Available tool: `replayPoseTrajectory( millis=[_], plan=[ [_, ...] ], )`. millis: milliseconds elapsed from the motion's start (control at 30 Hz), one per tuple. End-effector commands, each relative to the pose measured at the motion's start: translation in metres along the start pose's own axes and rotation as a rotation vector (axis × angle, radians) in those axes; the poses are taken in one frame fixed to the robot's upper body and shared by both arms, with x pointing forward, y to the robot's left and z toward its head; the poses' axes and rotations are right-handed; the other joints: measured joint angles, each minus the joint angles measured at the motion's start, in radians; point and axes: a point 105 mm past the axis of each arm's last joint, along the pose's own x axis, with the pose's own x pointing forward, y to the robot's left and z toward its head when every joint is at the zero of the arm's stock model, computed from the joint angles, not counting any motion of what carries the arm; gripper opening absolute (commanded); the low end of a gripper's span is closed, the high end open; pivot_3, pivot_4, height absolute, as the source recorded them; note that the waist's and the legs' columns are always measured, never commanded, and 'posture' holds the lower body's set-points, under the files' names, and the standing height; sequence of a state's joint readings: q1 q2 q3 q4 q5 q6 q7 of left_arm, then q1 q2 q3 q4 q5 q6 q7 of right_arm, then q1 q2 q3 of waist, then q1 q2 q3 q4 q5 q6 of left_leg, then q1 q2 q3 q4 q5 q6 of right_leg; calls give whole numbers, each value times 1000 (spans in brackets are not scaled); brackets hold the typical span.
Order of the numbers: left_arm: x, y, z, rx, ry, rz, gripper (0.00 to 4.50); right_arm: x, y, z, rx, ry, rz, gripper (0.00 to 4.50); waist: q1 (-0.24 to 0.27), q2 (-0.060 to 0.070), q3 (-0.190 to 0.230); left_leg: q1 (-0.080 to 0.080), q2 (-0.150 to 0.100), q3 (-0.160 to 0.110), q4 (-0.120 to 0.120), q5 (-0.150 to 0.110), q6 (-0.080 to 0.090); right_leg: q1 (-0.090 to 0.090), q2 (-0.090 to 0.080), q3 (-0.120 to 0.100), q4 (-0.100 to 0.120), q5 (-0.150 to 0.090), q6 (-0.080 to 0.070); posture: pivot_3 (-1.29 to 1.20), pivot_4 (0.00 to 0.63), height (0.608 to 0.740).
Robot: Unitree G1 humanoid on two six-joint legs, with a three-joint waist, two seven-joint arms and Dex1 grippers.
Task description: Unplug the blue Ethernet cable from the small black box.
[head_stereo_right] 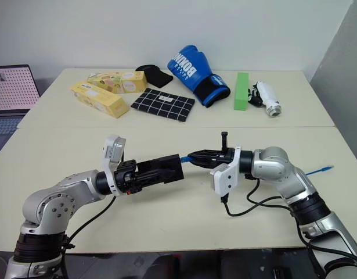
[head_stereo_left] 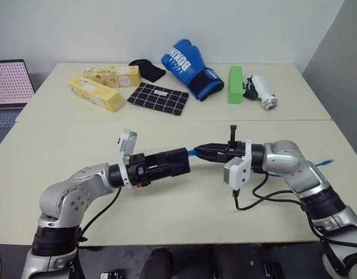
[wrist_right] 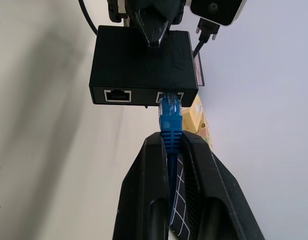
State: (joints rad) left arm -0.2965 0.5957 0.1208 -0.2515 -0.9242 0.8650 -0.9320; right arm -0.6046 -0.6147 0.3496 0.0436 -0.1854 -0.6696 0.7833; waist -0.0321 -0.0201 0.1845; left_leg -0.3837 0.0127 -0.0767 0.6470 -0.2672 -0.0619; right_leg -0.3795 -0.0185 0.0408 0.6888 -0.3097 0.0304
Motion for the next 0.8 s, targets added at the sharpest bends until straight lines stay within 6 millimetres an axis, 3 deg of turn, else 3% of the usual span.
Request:
replayPoseTrajectory(
  millis=[33,233,333,400,567,667,733,800],
  plan=[
    [2,-3,7,19,-12,-30,2067,3,-8,12,-52,-40,-24,107,0,0,0,0,0,0,0,0,0,0,0,0,0,0,0,0,150,740],
    [-1,1,5,12,-5,-18,869,4,-3,14,-63,-47,-7,107,0,0,0,0,0,0,0,0,0,0,0,0,0,0,0,0,150,740],
    [-1,3,5,14,2,-15,795,3,1,15,-72,-50,14,107,0,0,0,0,0,0,0,0,0,0,0,0,0,0,0,0,150,740],
    [0,4,3,25,18,-26,794,1,0,16,-52,-54,14,826,0,0,0,0,0,0,0,0,0,0,0,0,0,0,0,0,150,740],
    [7,9,3,69,46,-40,794,-11,4,17,58,-34,70,1804,1,0,0,0,0,0,0,0,0,0,0,0,0,0,0,0,150,740],
    [11,10,0,118,81,-80,794,-20,-2,23,280,-30,52,2524,5,0,0,0,-1,0,0,0,0,0,0,0,0,0,0,0,150,740],
    [14,8,0,149,103,-128,794,-25,-9,27,527,-34,16,3063,4,0,0,0,-1,-1,0,0,0,1,0,-1,-1,0,0,0,150,740],
    [16,4,-2,192,136,-191,794,-26,-13,34,799,-64,11,3221,3,0,0,-1,0,-1,0,0,0,1,0,0,-1,0,0,0,150,740]
  ],
)
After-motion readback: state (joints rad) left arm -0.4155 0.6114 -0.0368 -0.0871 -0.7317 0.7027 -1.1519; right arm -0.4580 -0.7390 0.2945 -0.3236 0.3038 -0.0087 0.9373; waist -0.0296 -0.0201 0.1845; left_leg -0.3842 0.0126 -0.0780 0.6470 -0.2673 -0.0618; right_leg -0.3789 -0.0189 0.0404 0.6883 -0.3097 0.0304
